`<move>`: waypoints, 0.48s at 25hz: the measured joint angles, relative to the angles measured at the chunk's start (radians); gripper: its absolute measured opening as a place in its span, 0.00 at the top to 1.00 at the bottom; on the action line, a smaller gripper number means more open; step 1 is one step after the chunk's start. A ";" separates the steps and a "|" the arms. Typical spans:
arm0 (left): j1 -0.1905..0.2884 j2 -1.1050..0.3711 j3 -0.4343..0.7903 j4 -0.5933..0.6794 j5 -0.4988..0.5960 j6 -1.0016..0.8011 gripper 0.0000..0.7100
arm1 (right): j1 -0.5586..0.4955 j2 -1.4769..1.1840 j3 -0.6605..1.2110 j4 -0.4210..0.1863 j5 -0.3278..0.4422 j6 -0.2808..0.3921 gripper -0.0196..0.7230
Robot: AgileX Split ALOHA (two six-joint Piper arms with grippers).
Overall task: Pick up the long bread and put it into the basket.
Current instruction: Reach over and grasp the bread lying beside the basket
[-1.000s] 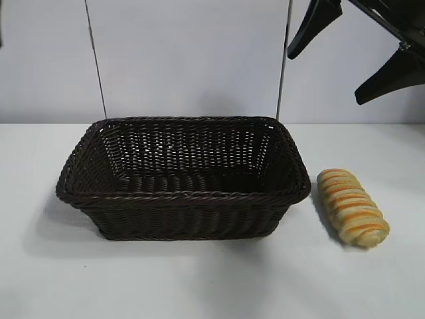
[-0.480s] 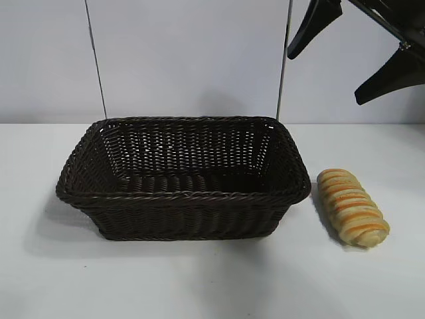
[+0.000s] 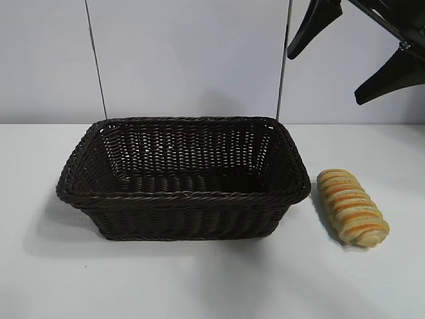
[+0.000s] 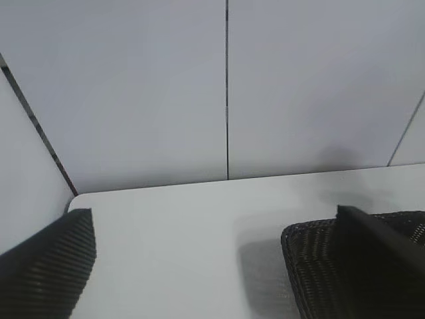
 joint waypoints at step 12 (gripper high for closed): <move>0.000 -0.445 0.537 0.002 0.005 -0.089 0.02 | 0.000 0.000 0.000 0.000 0.000 -0.012 0.04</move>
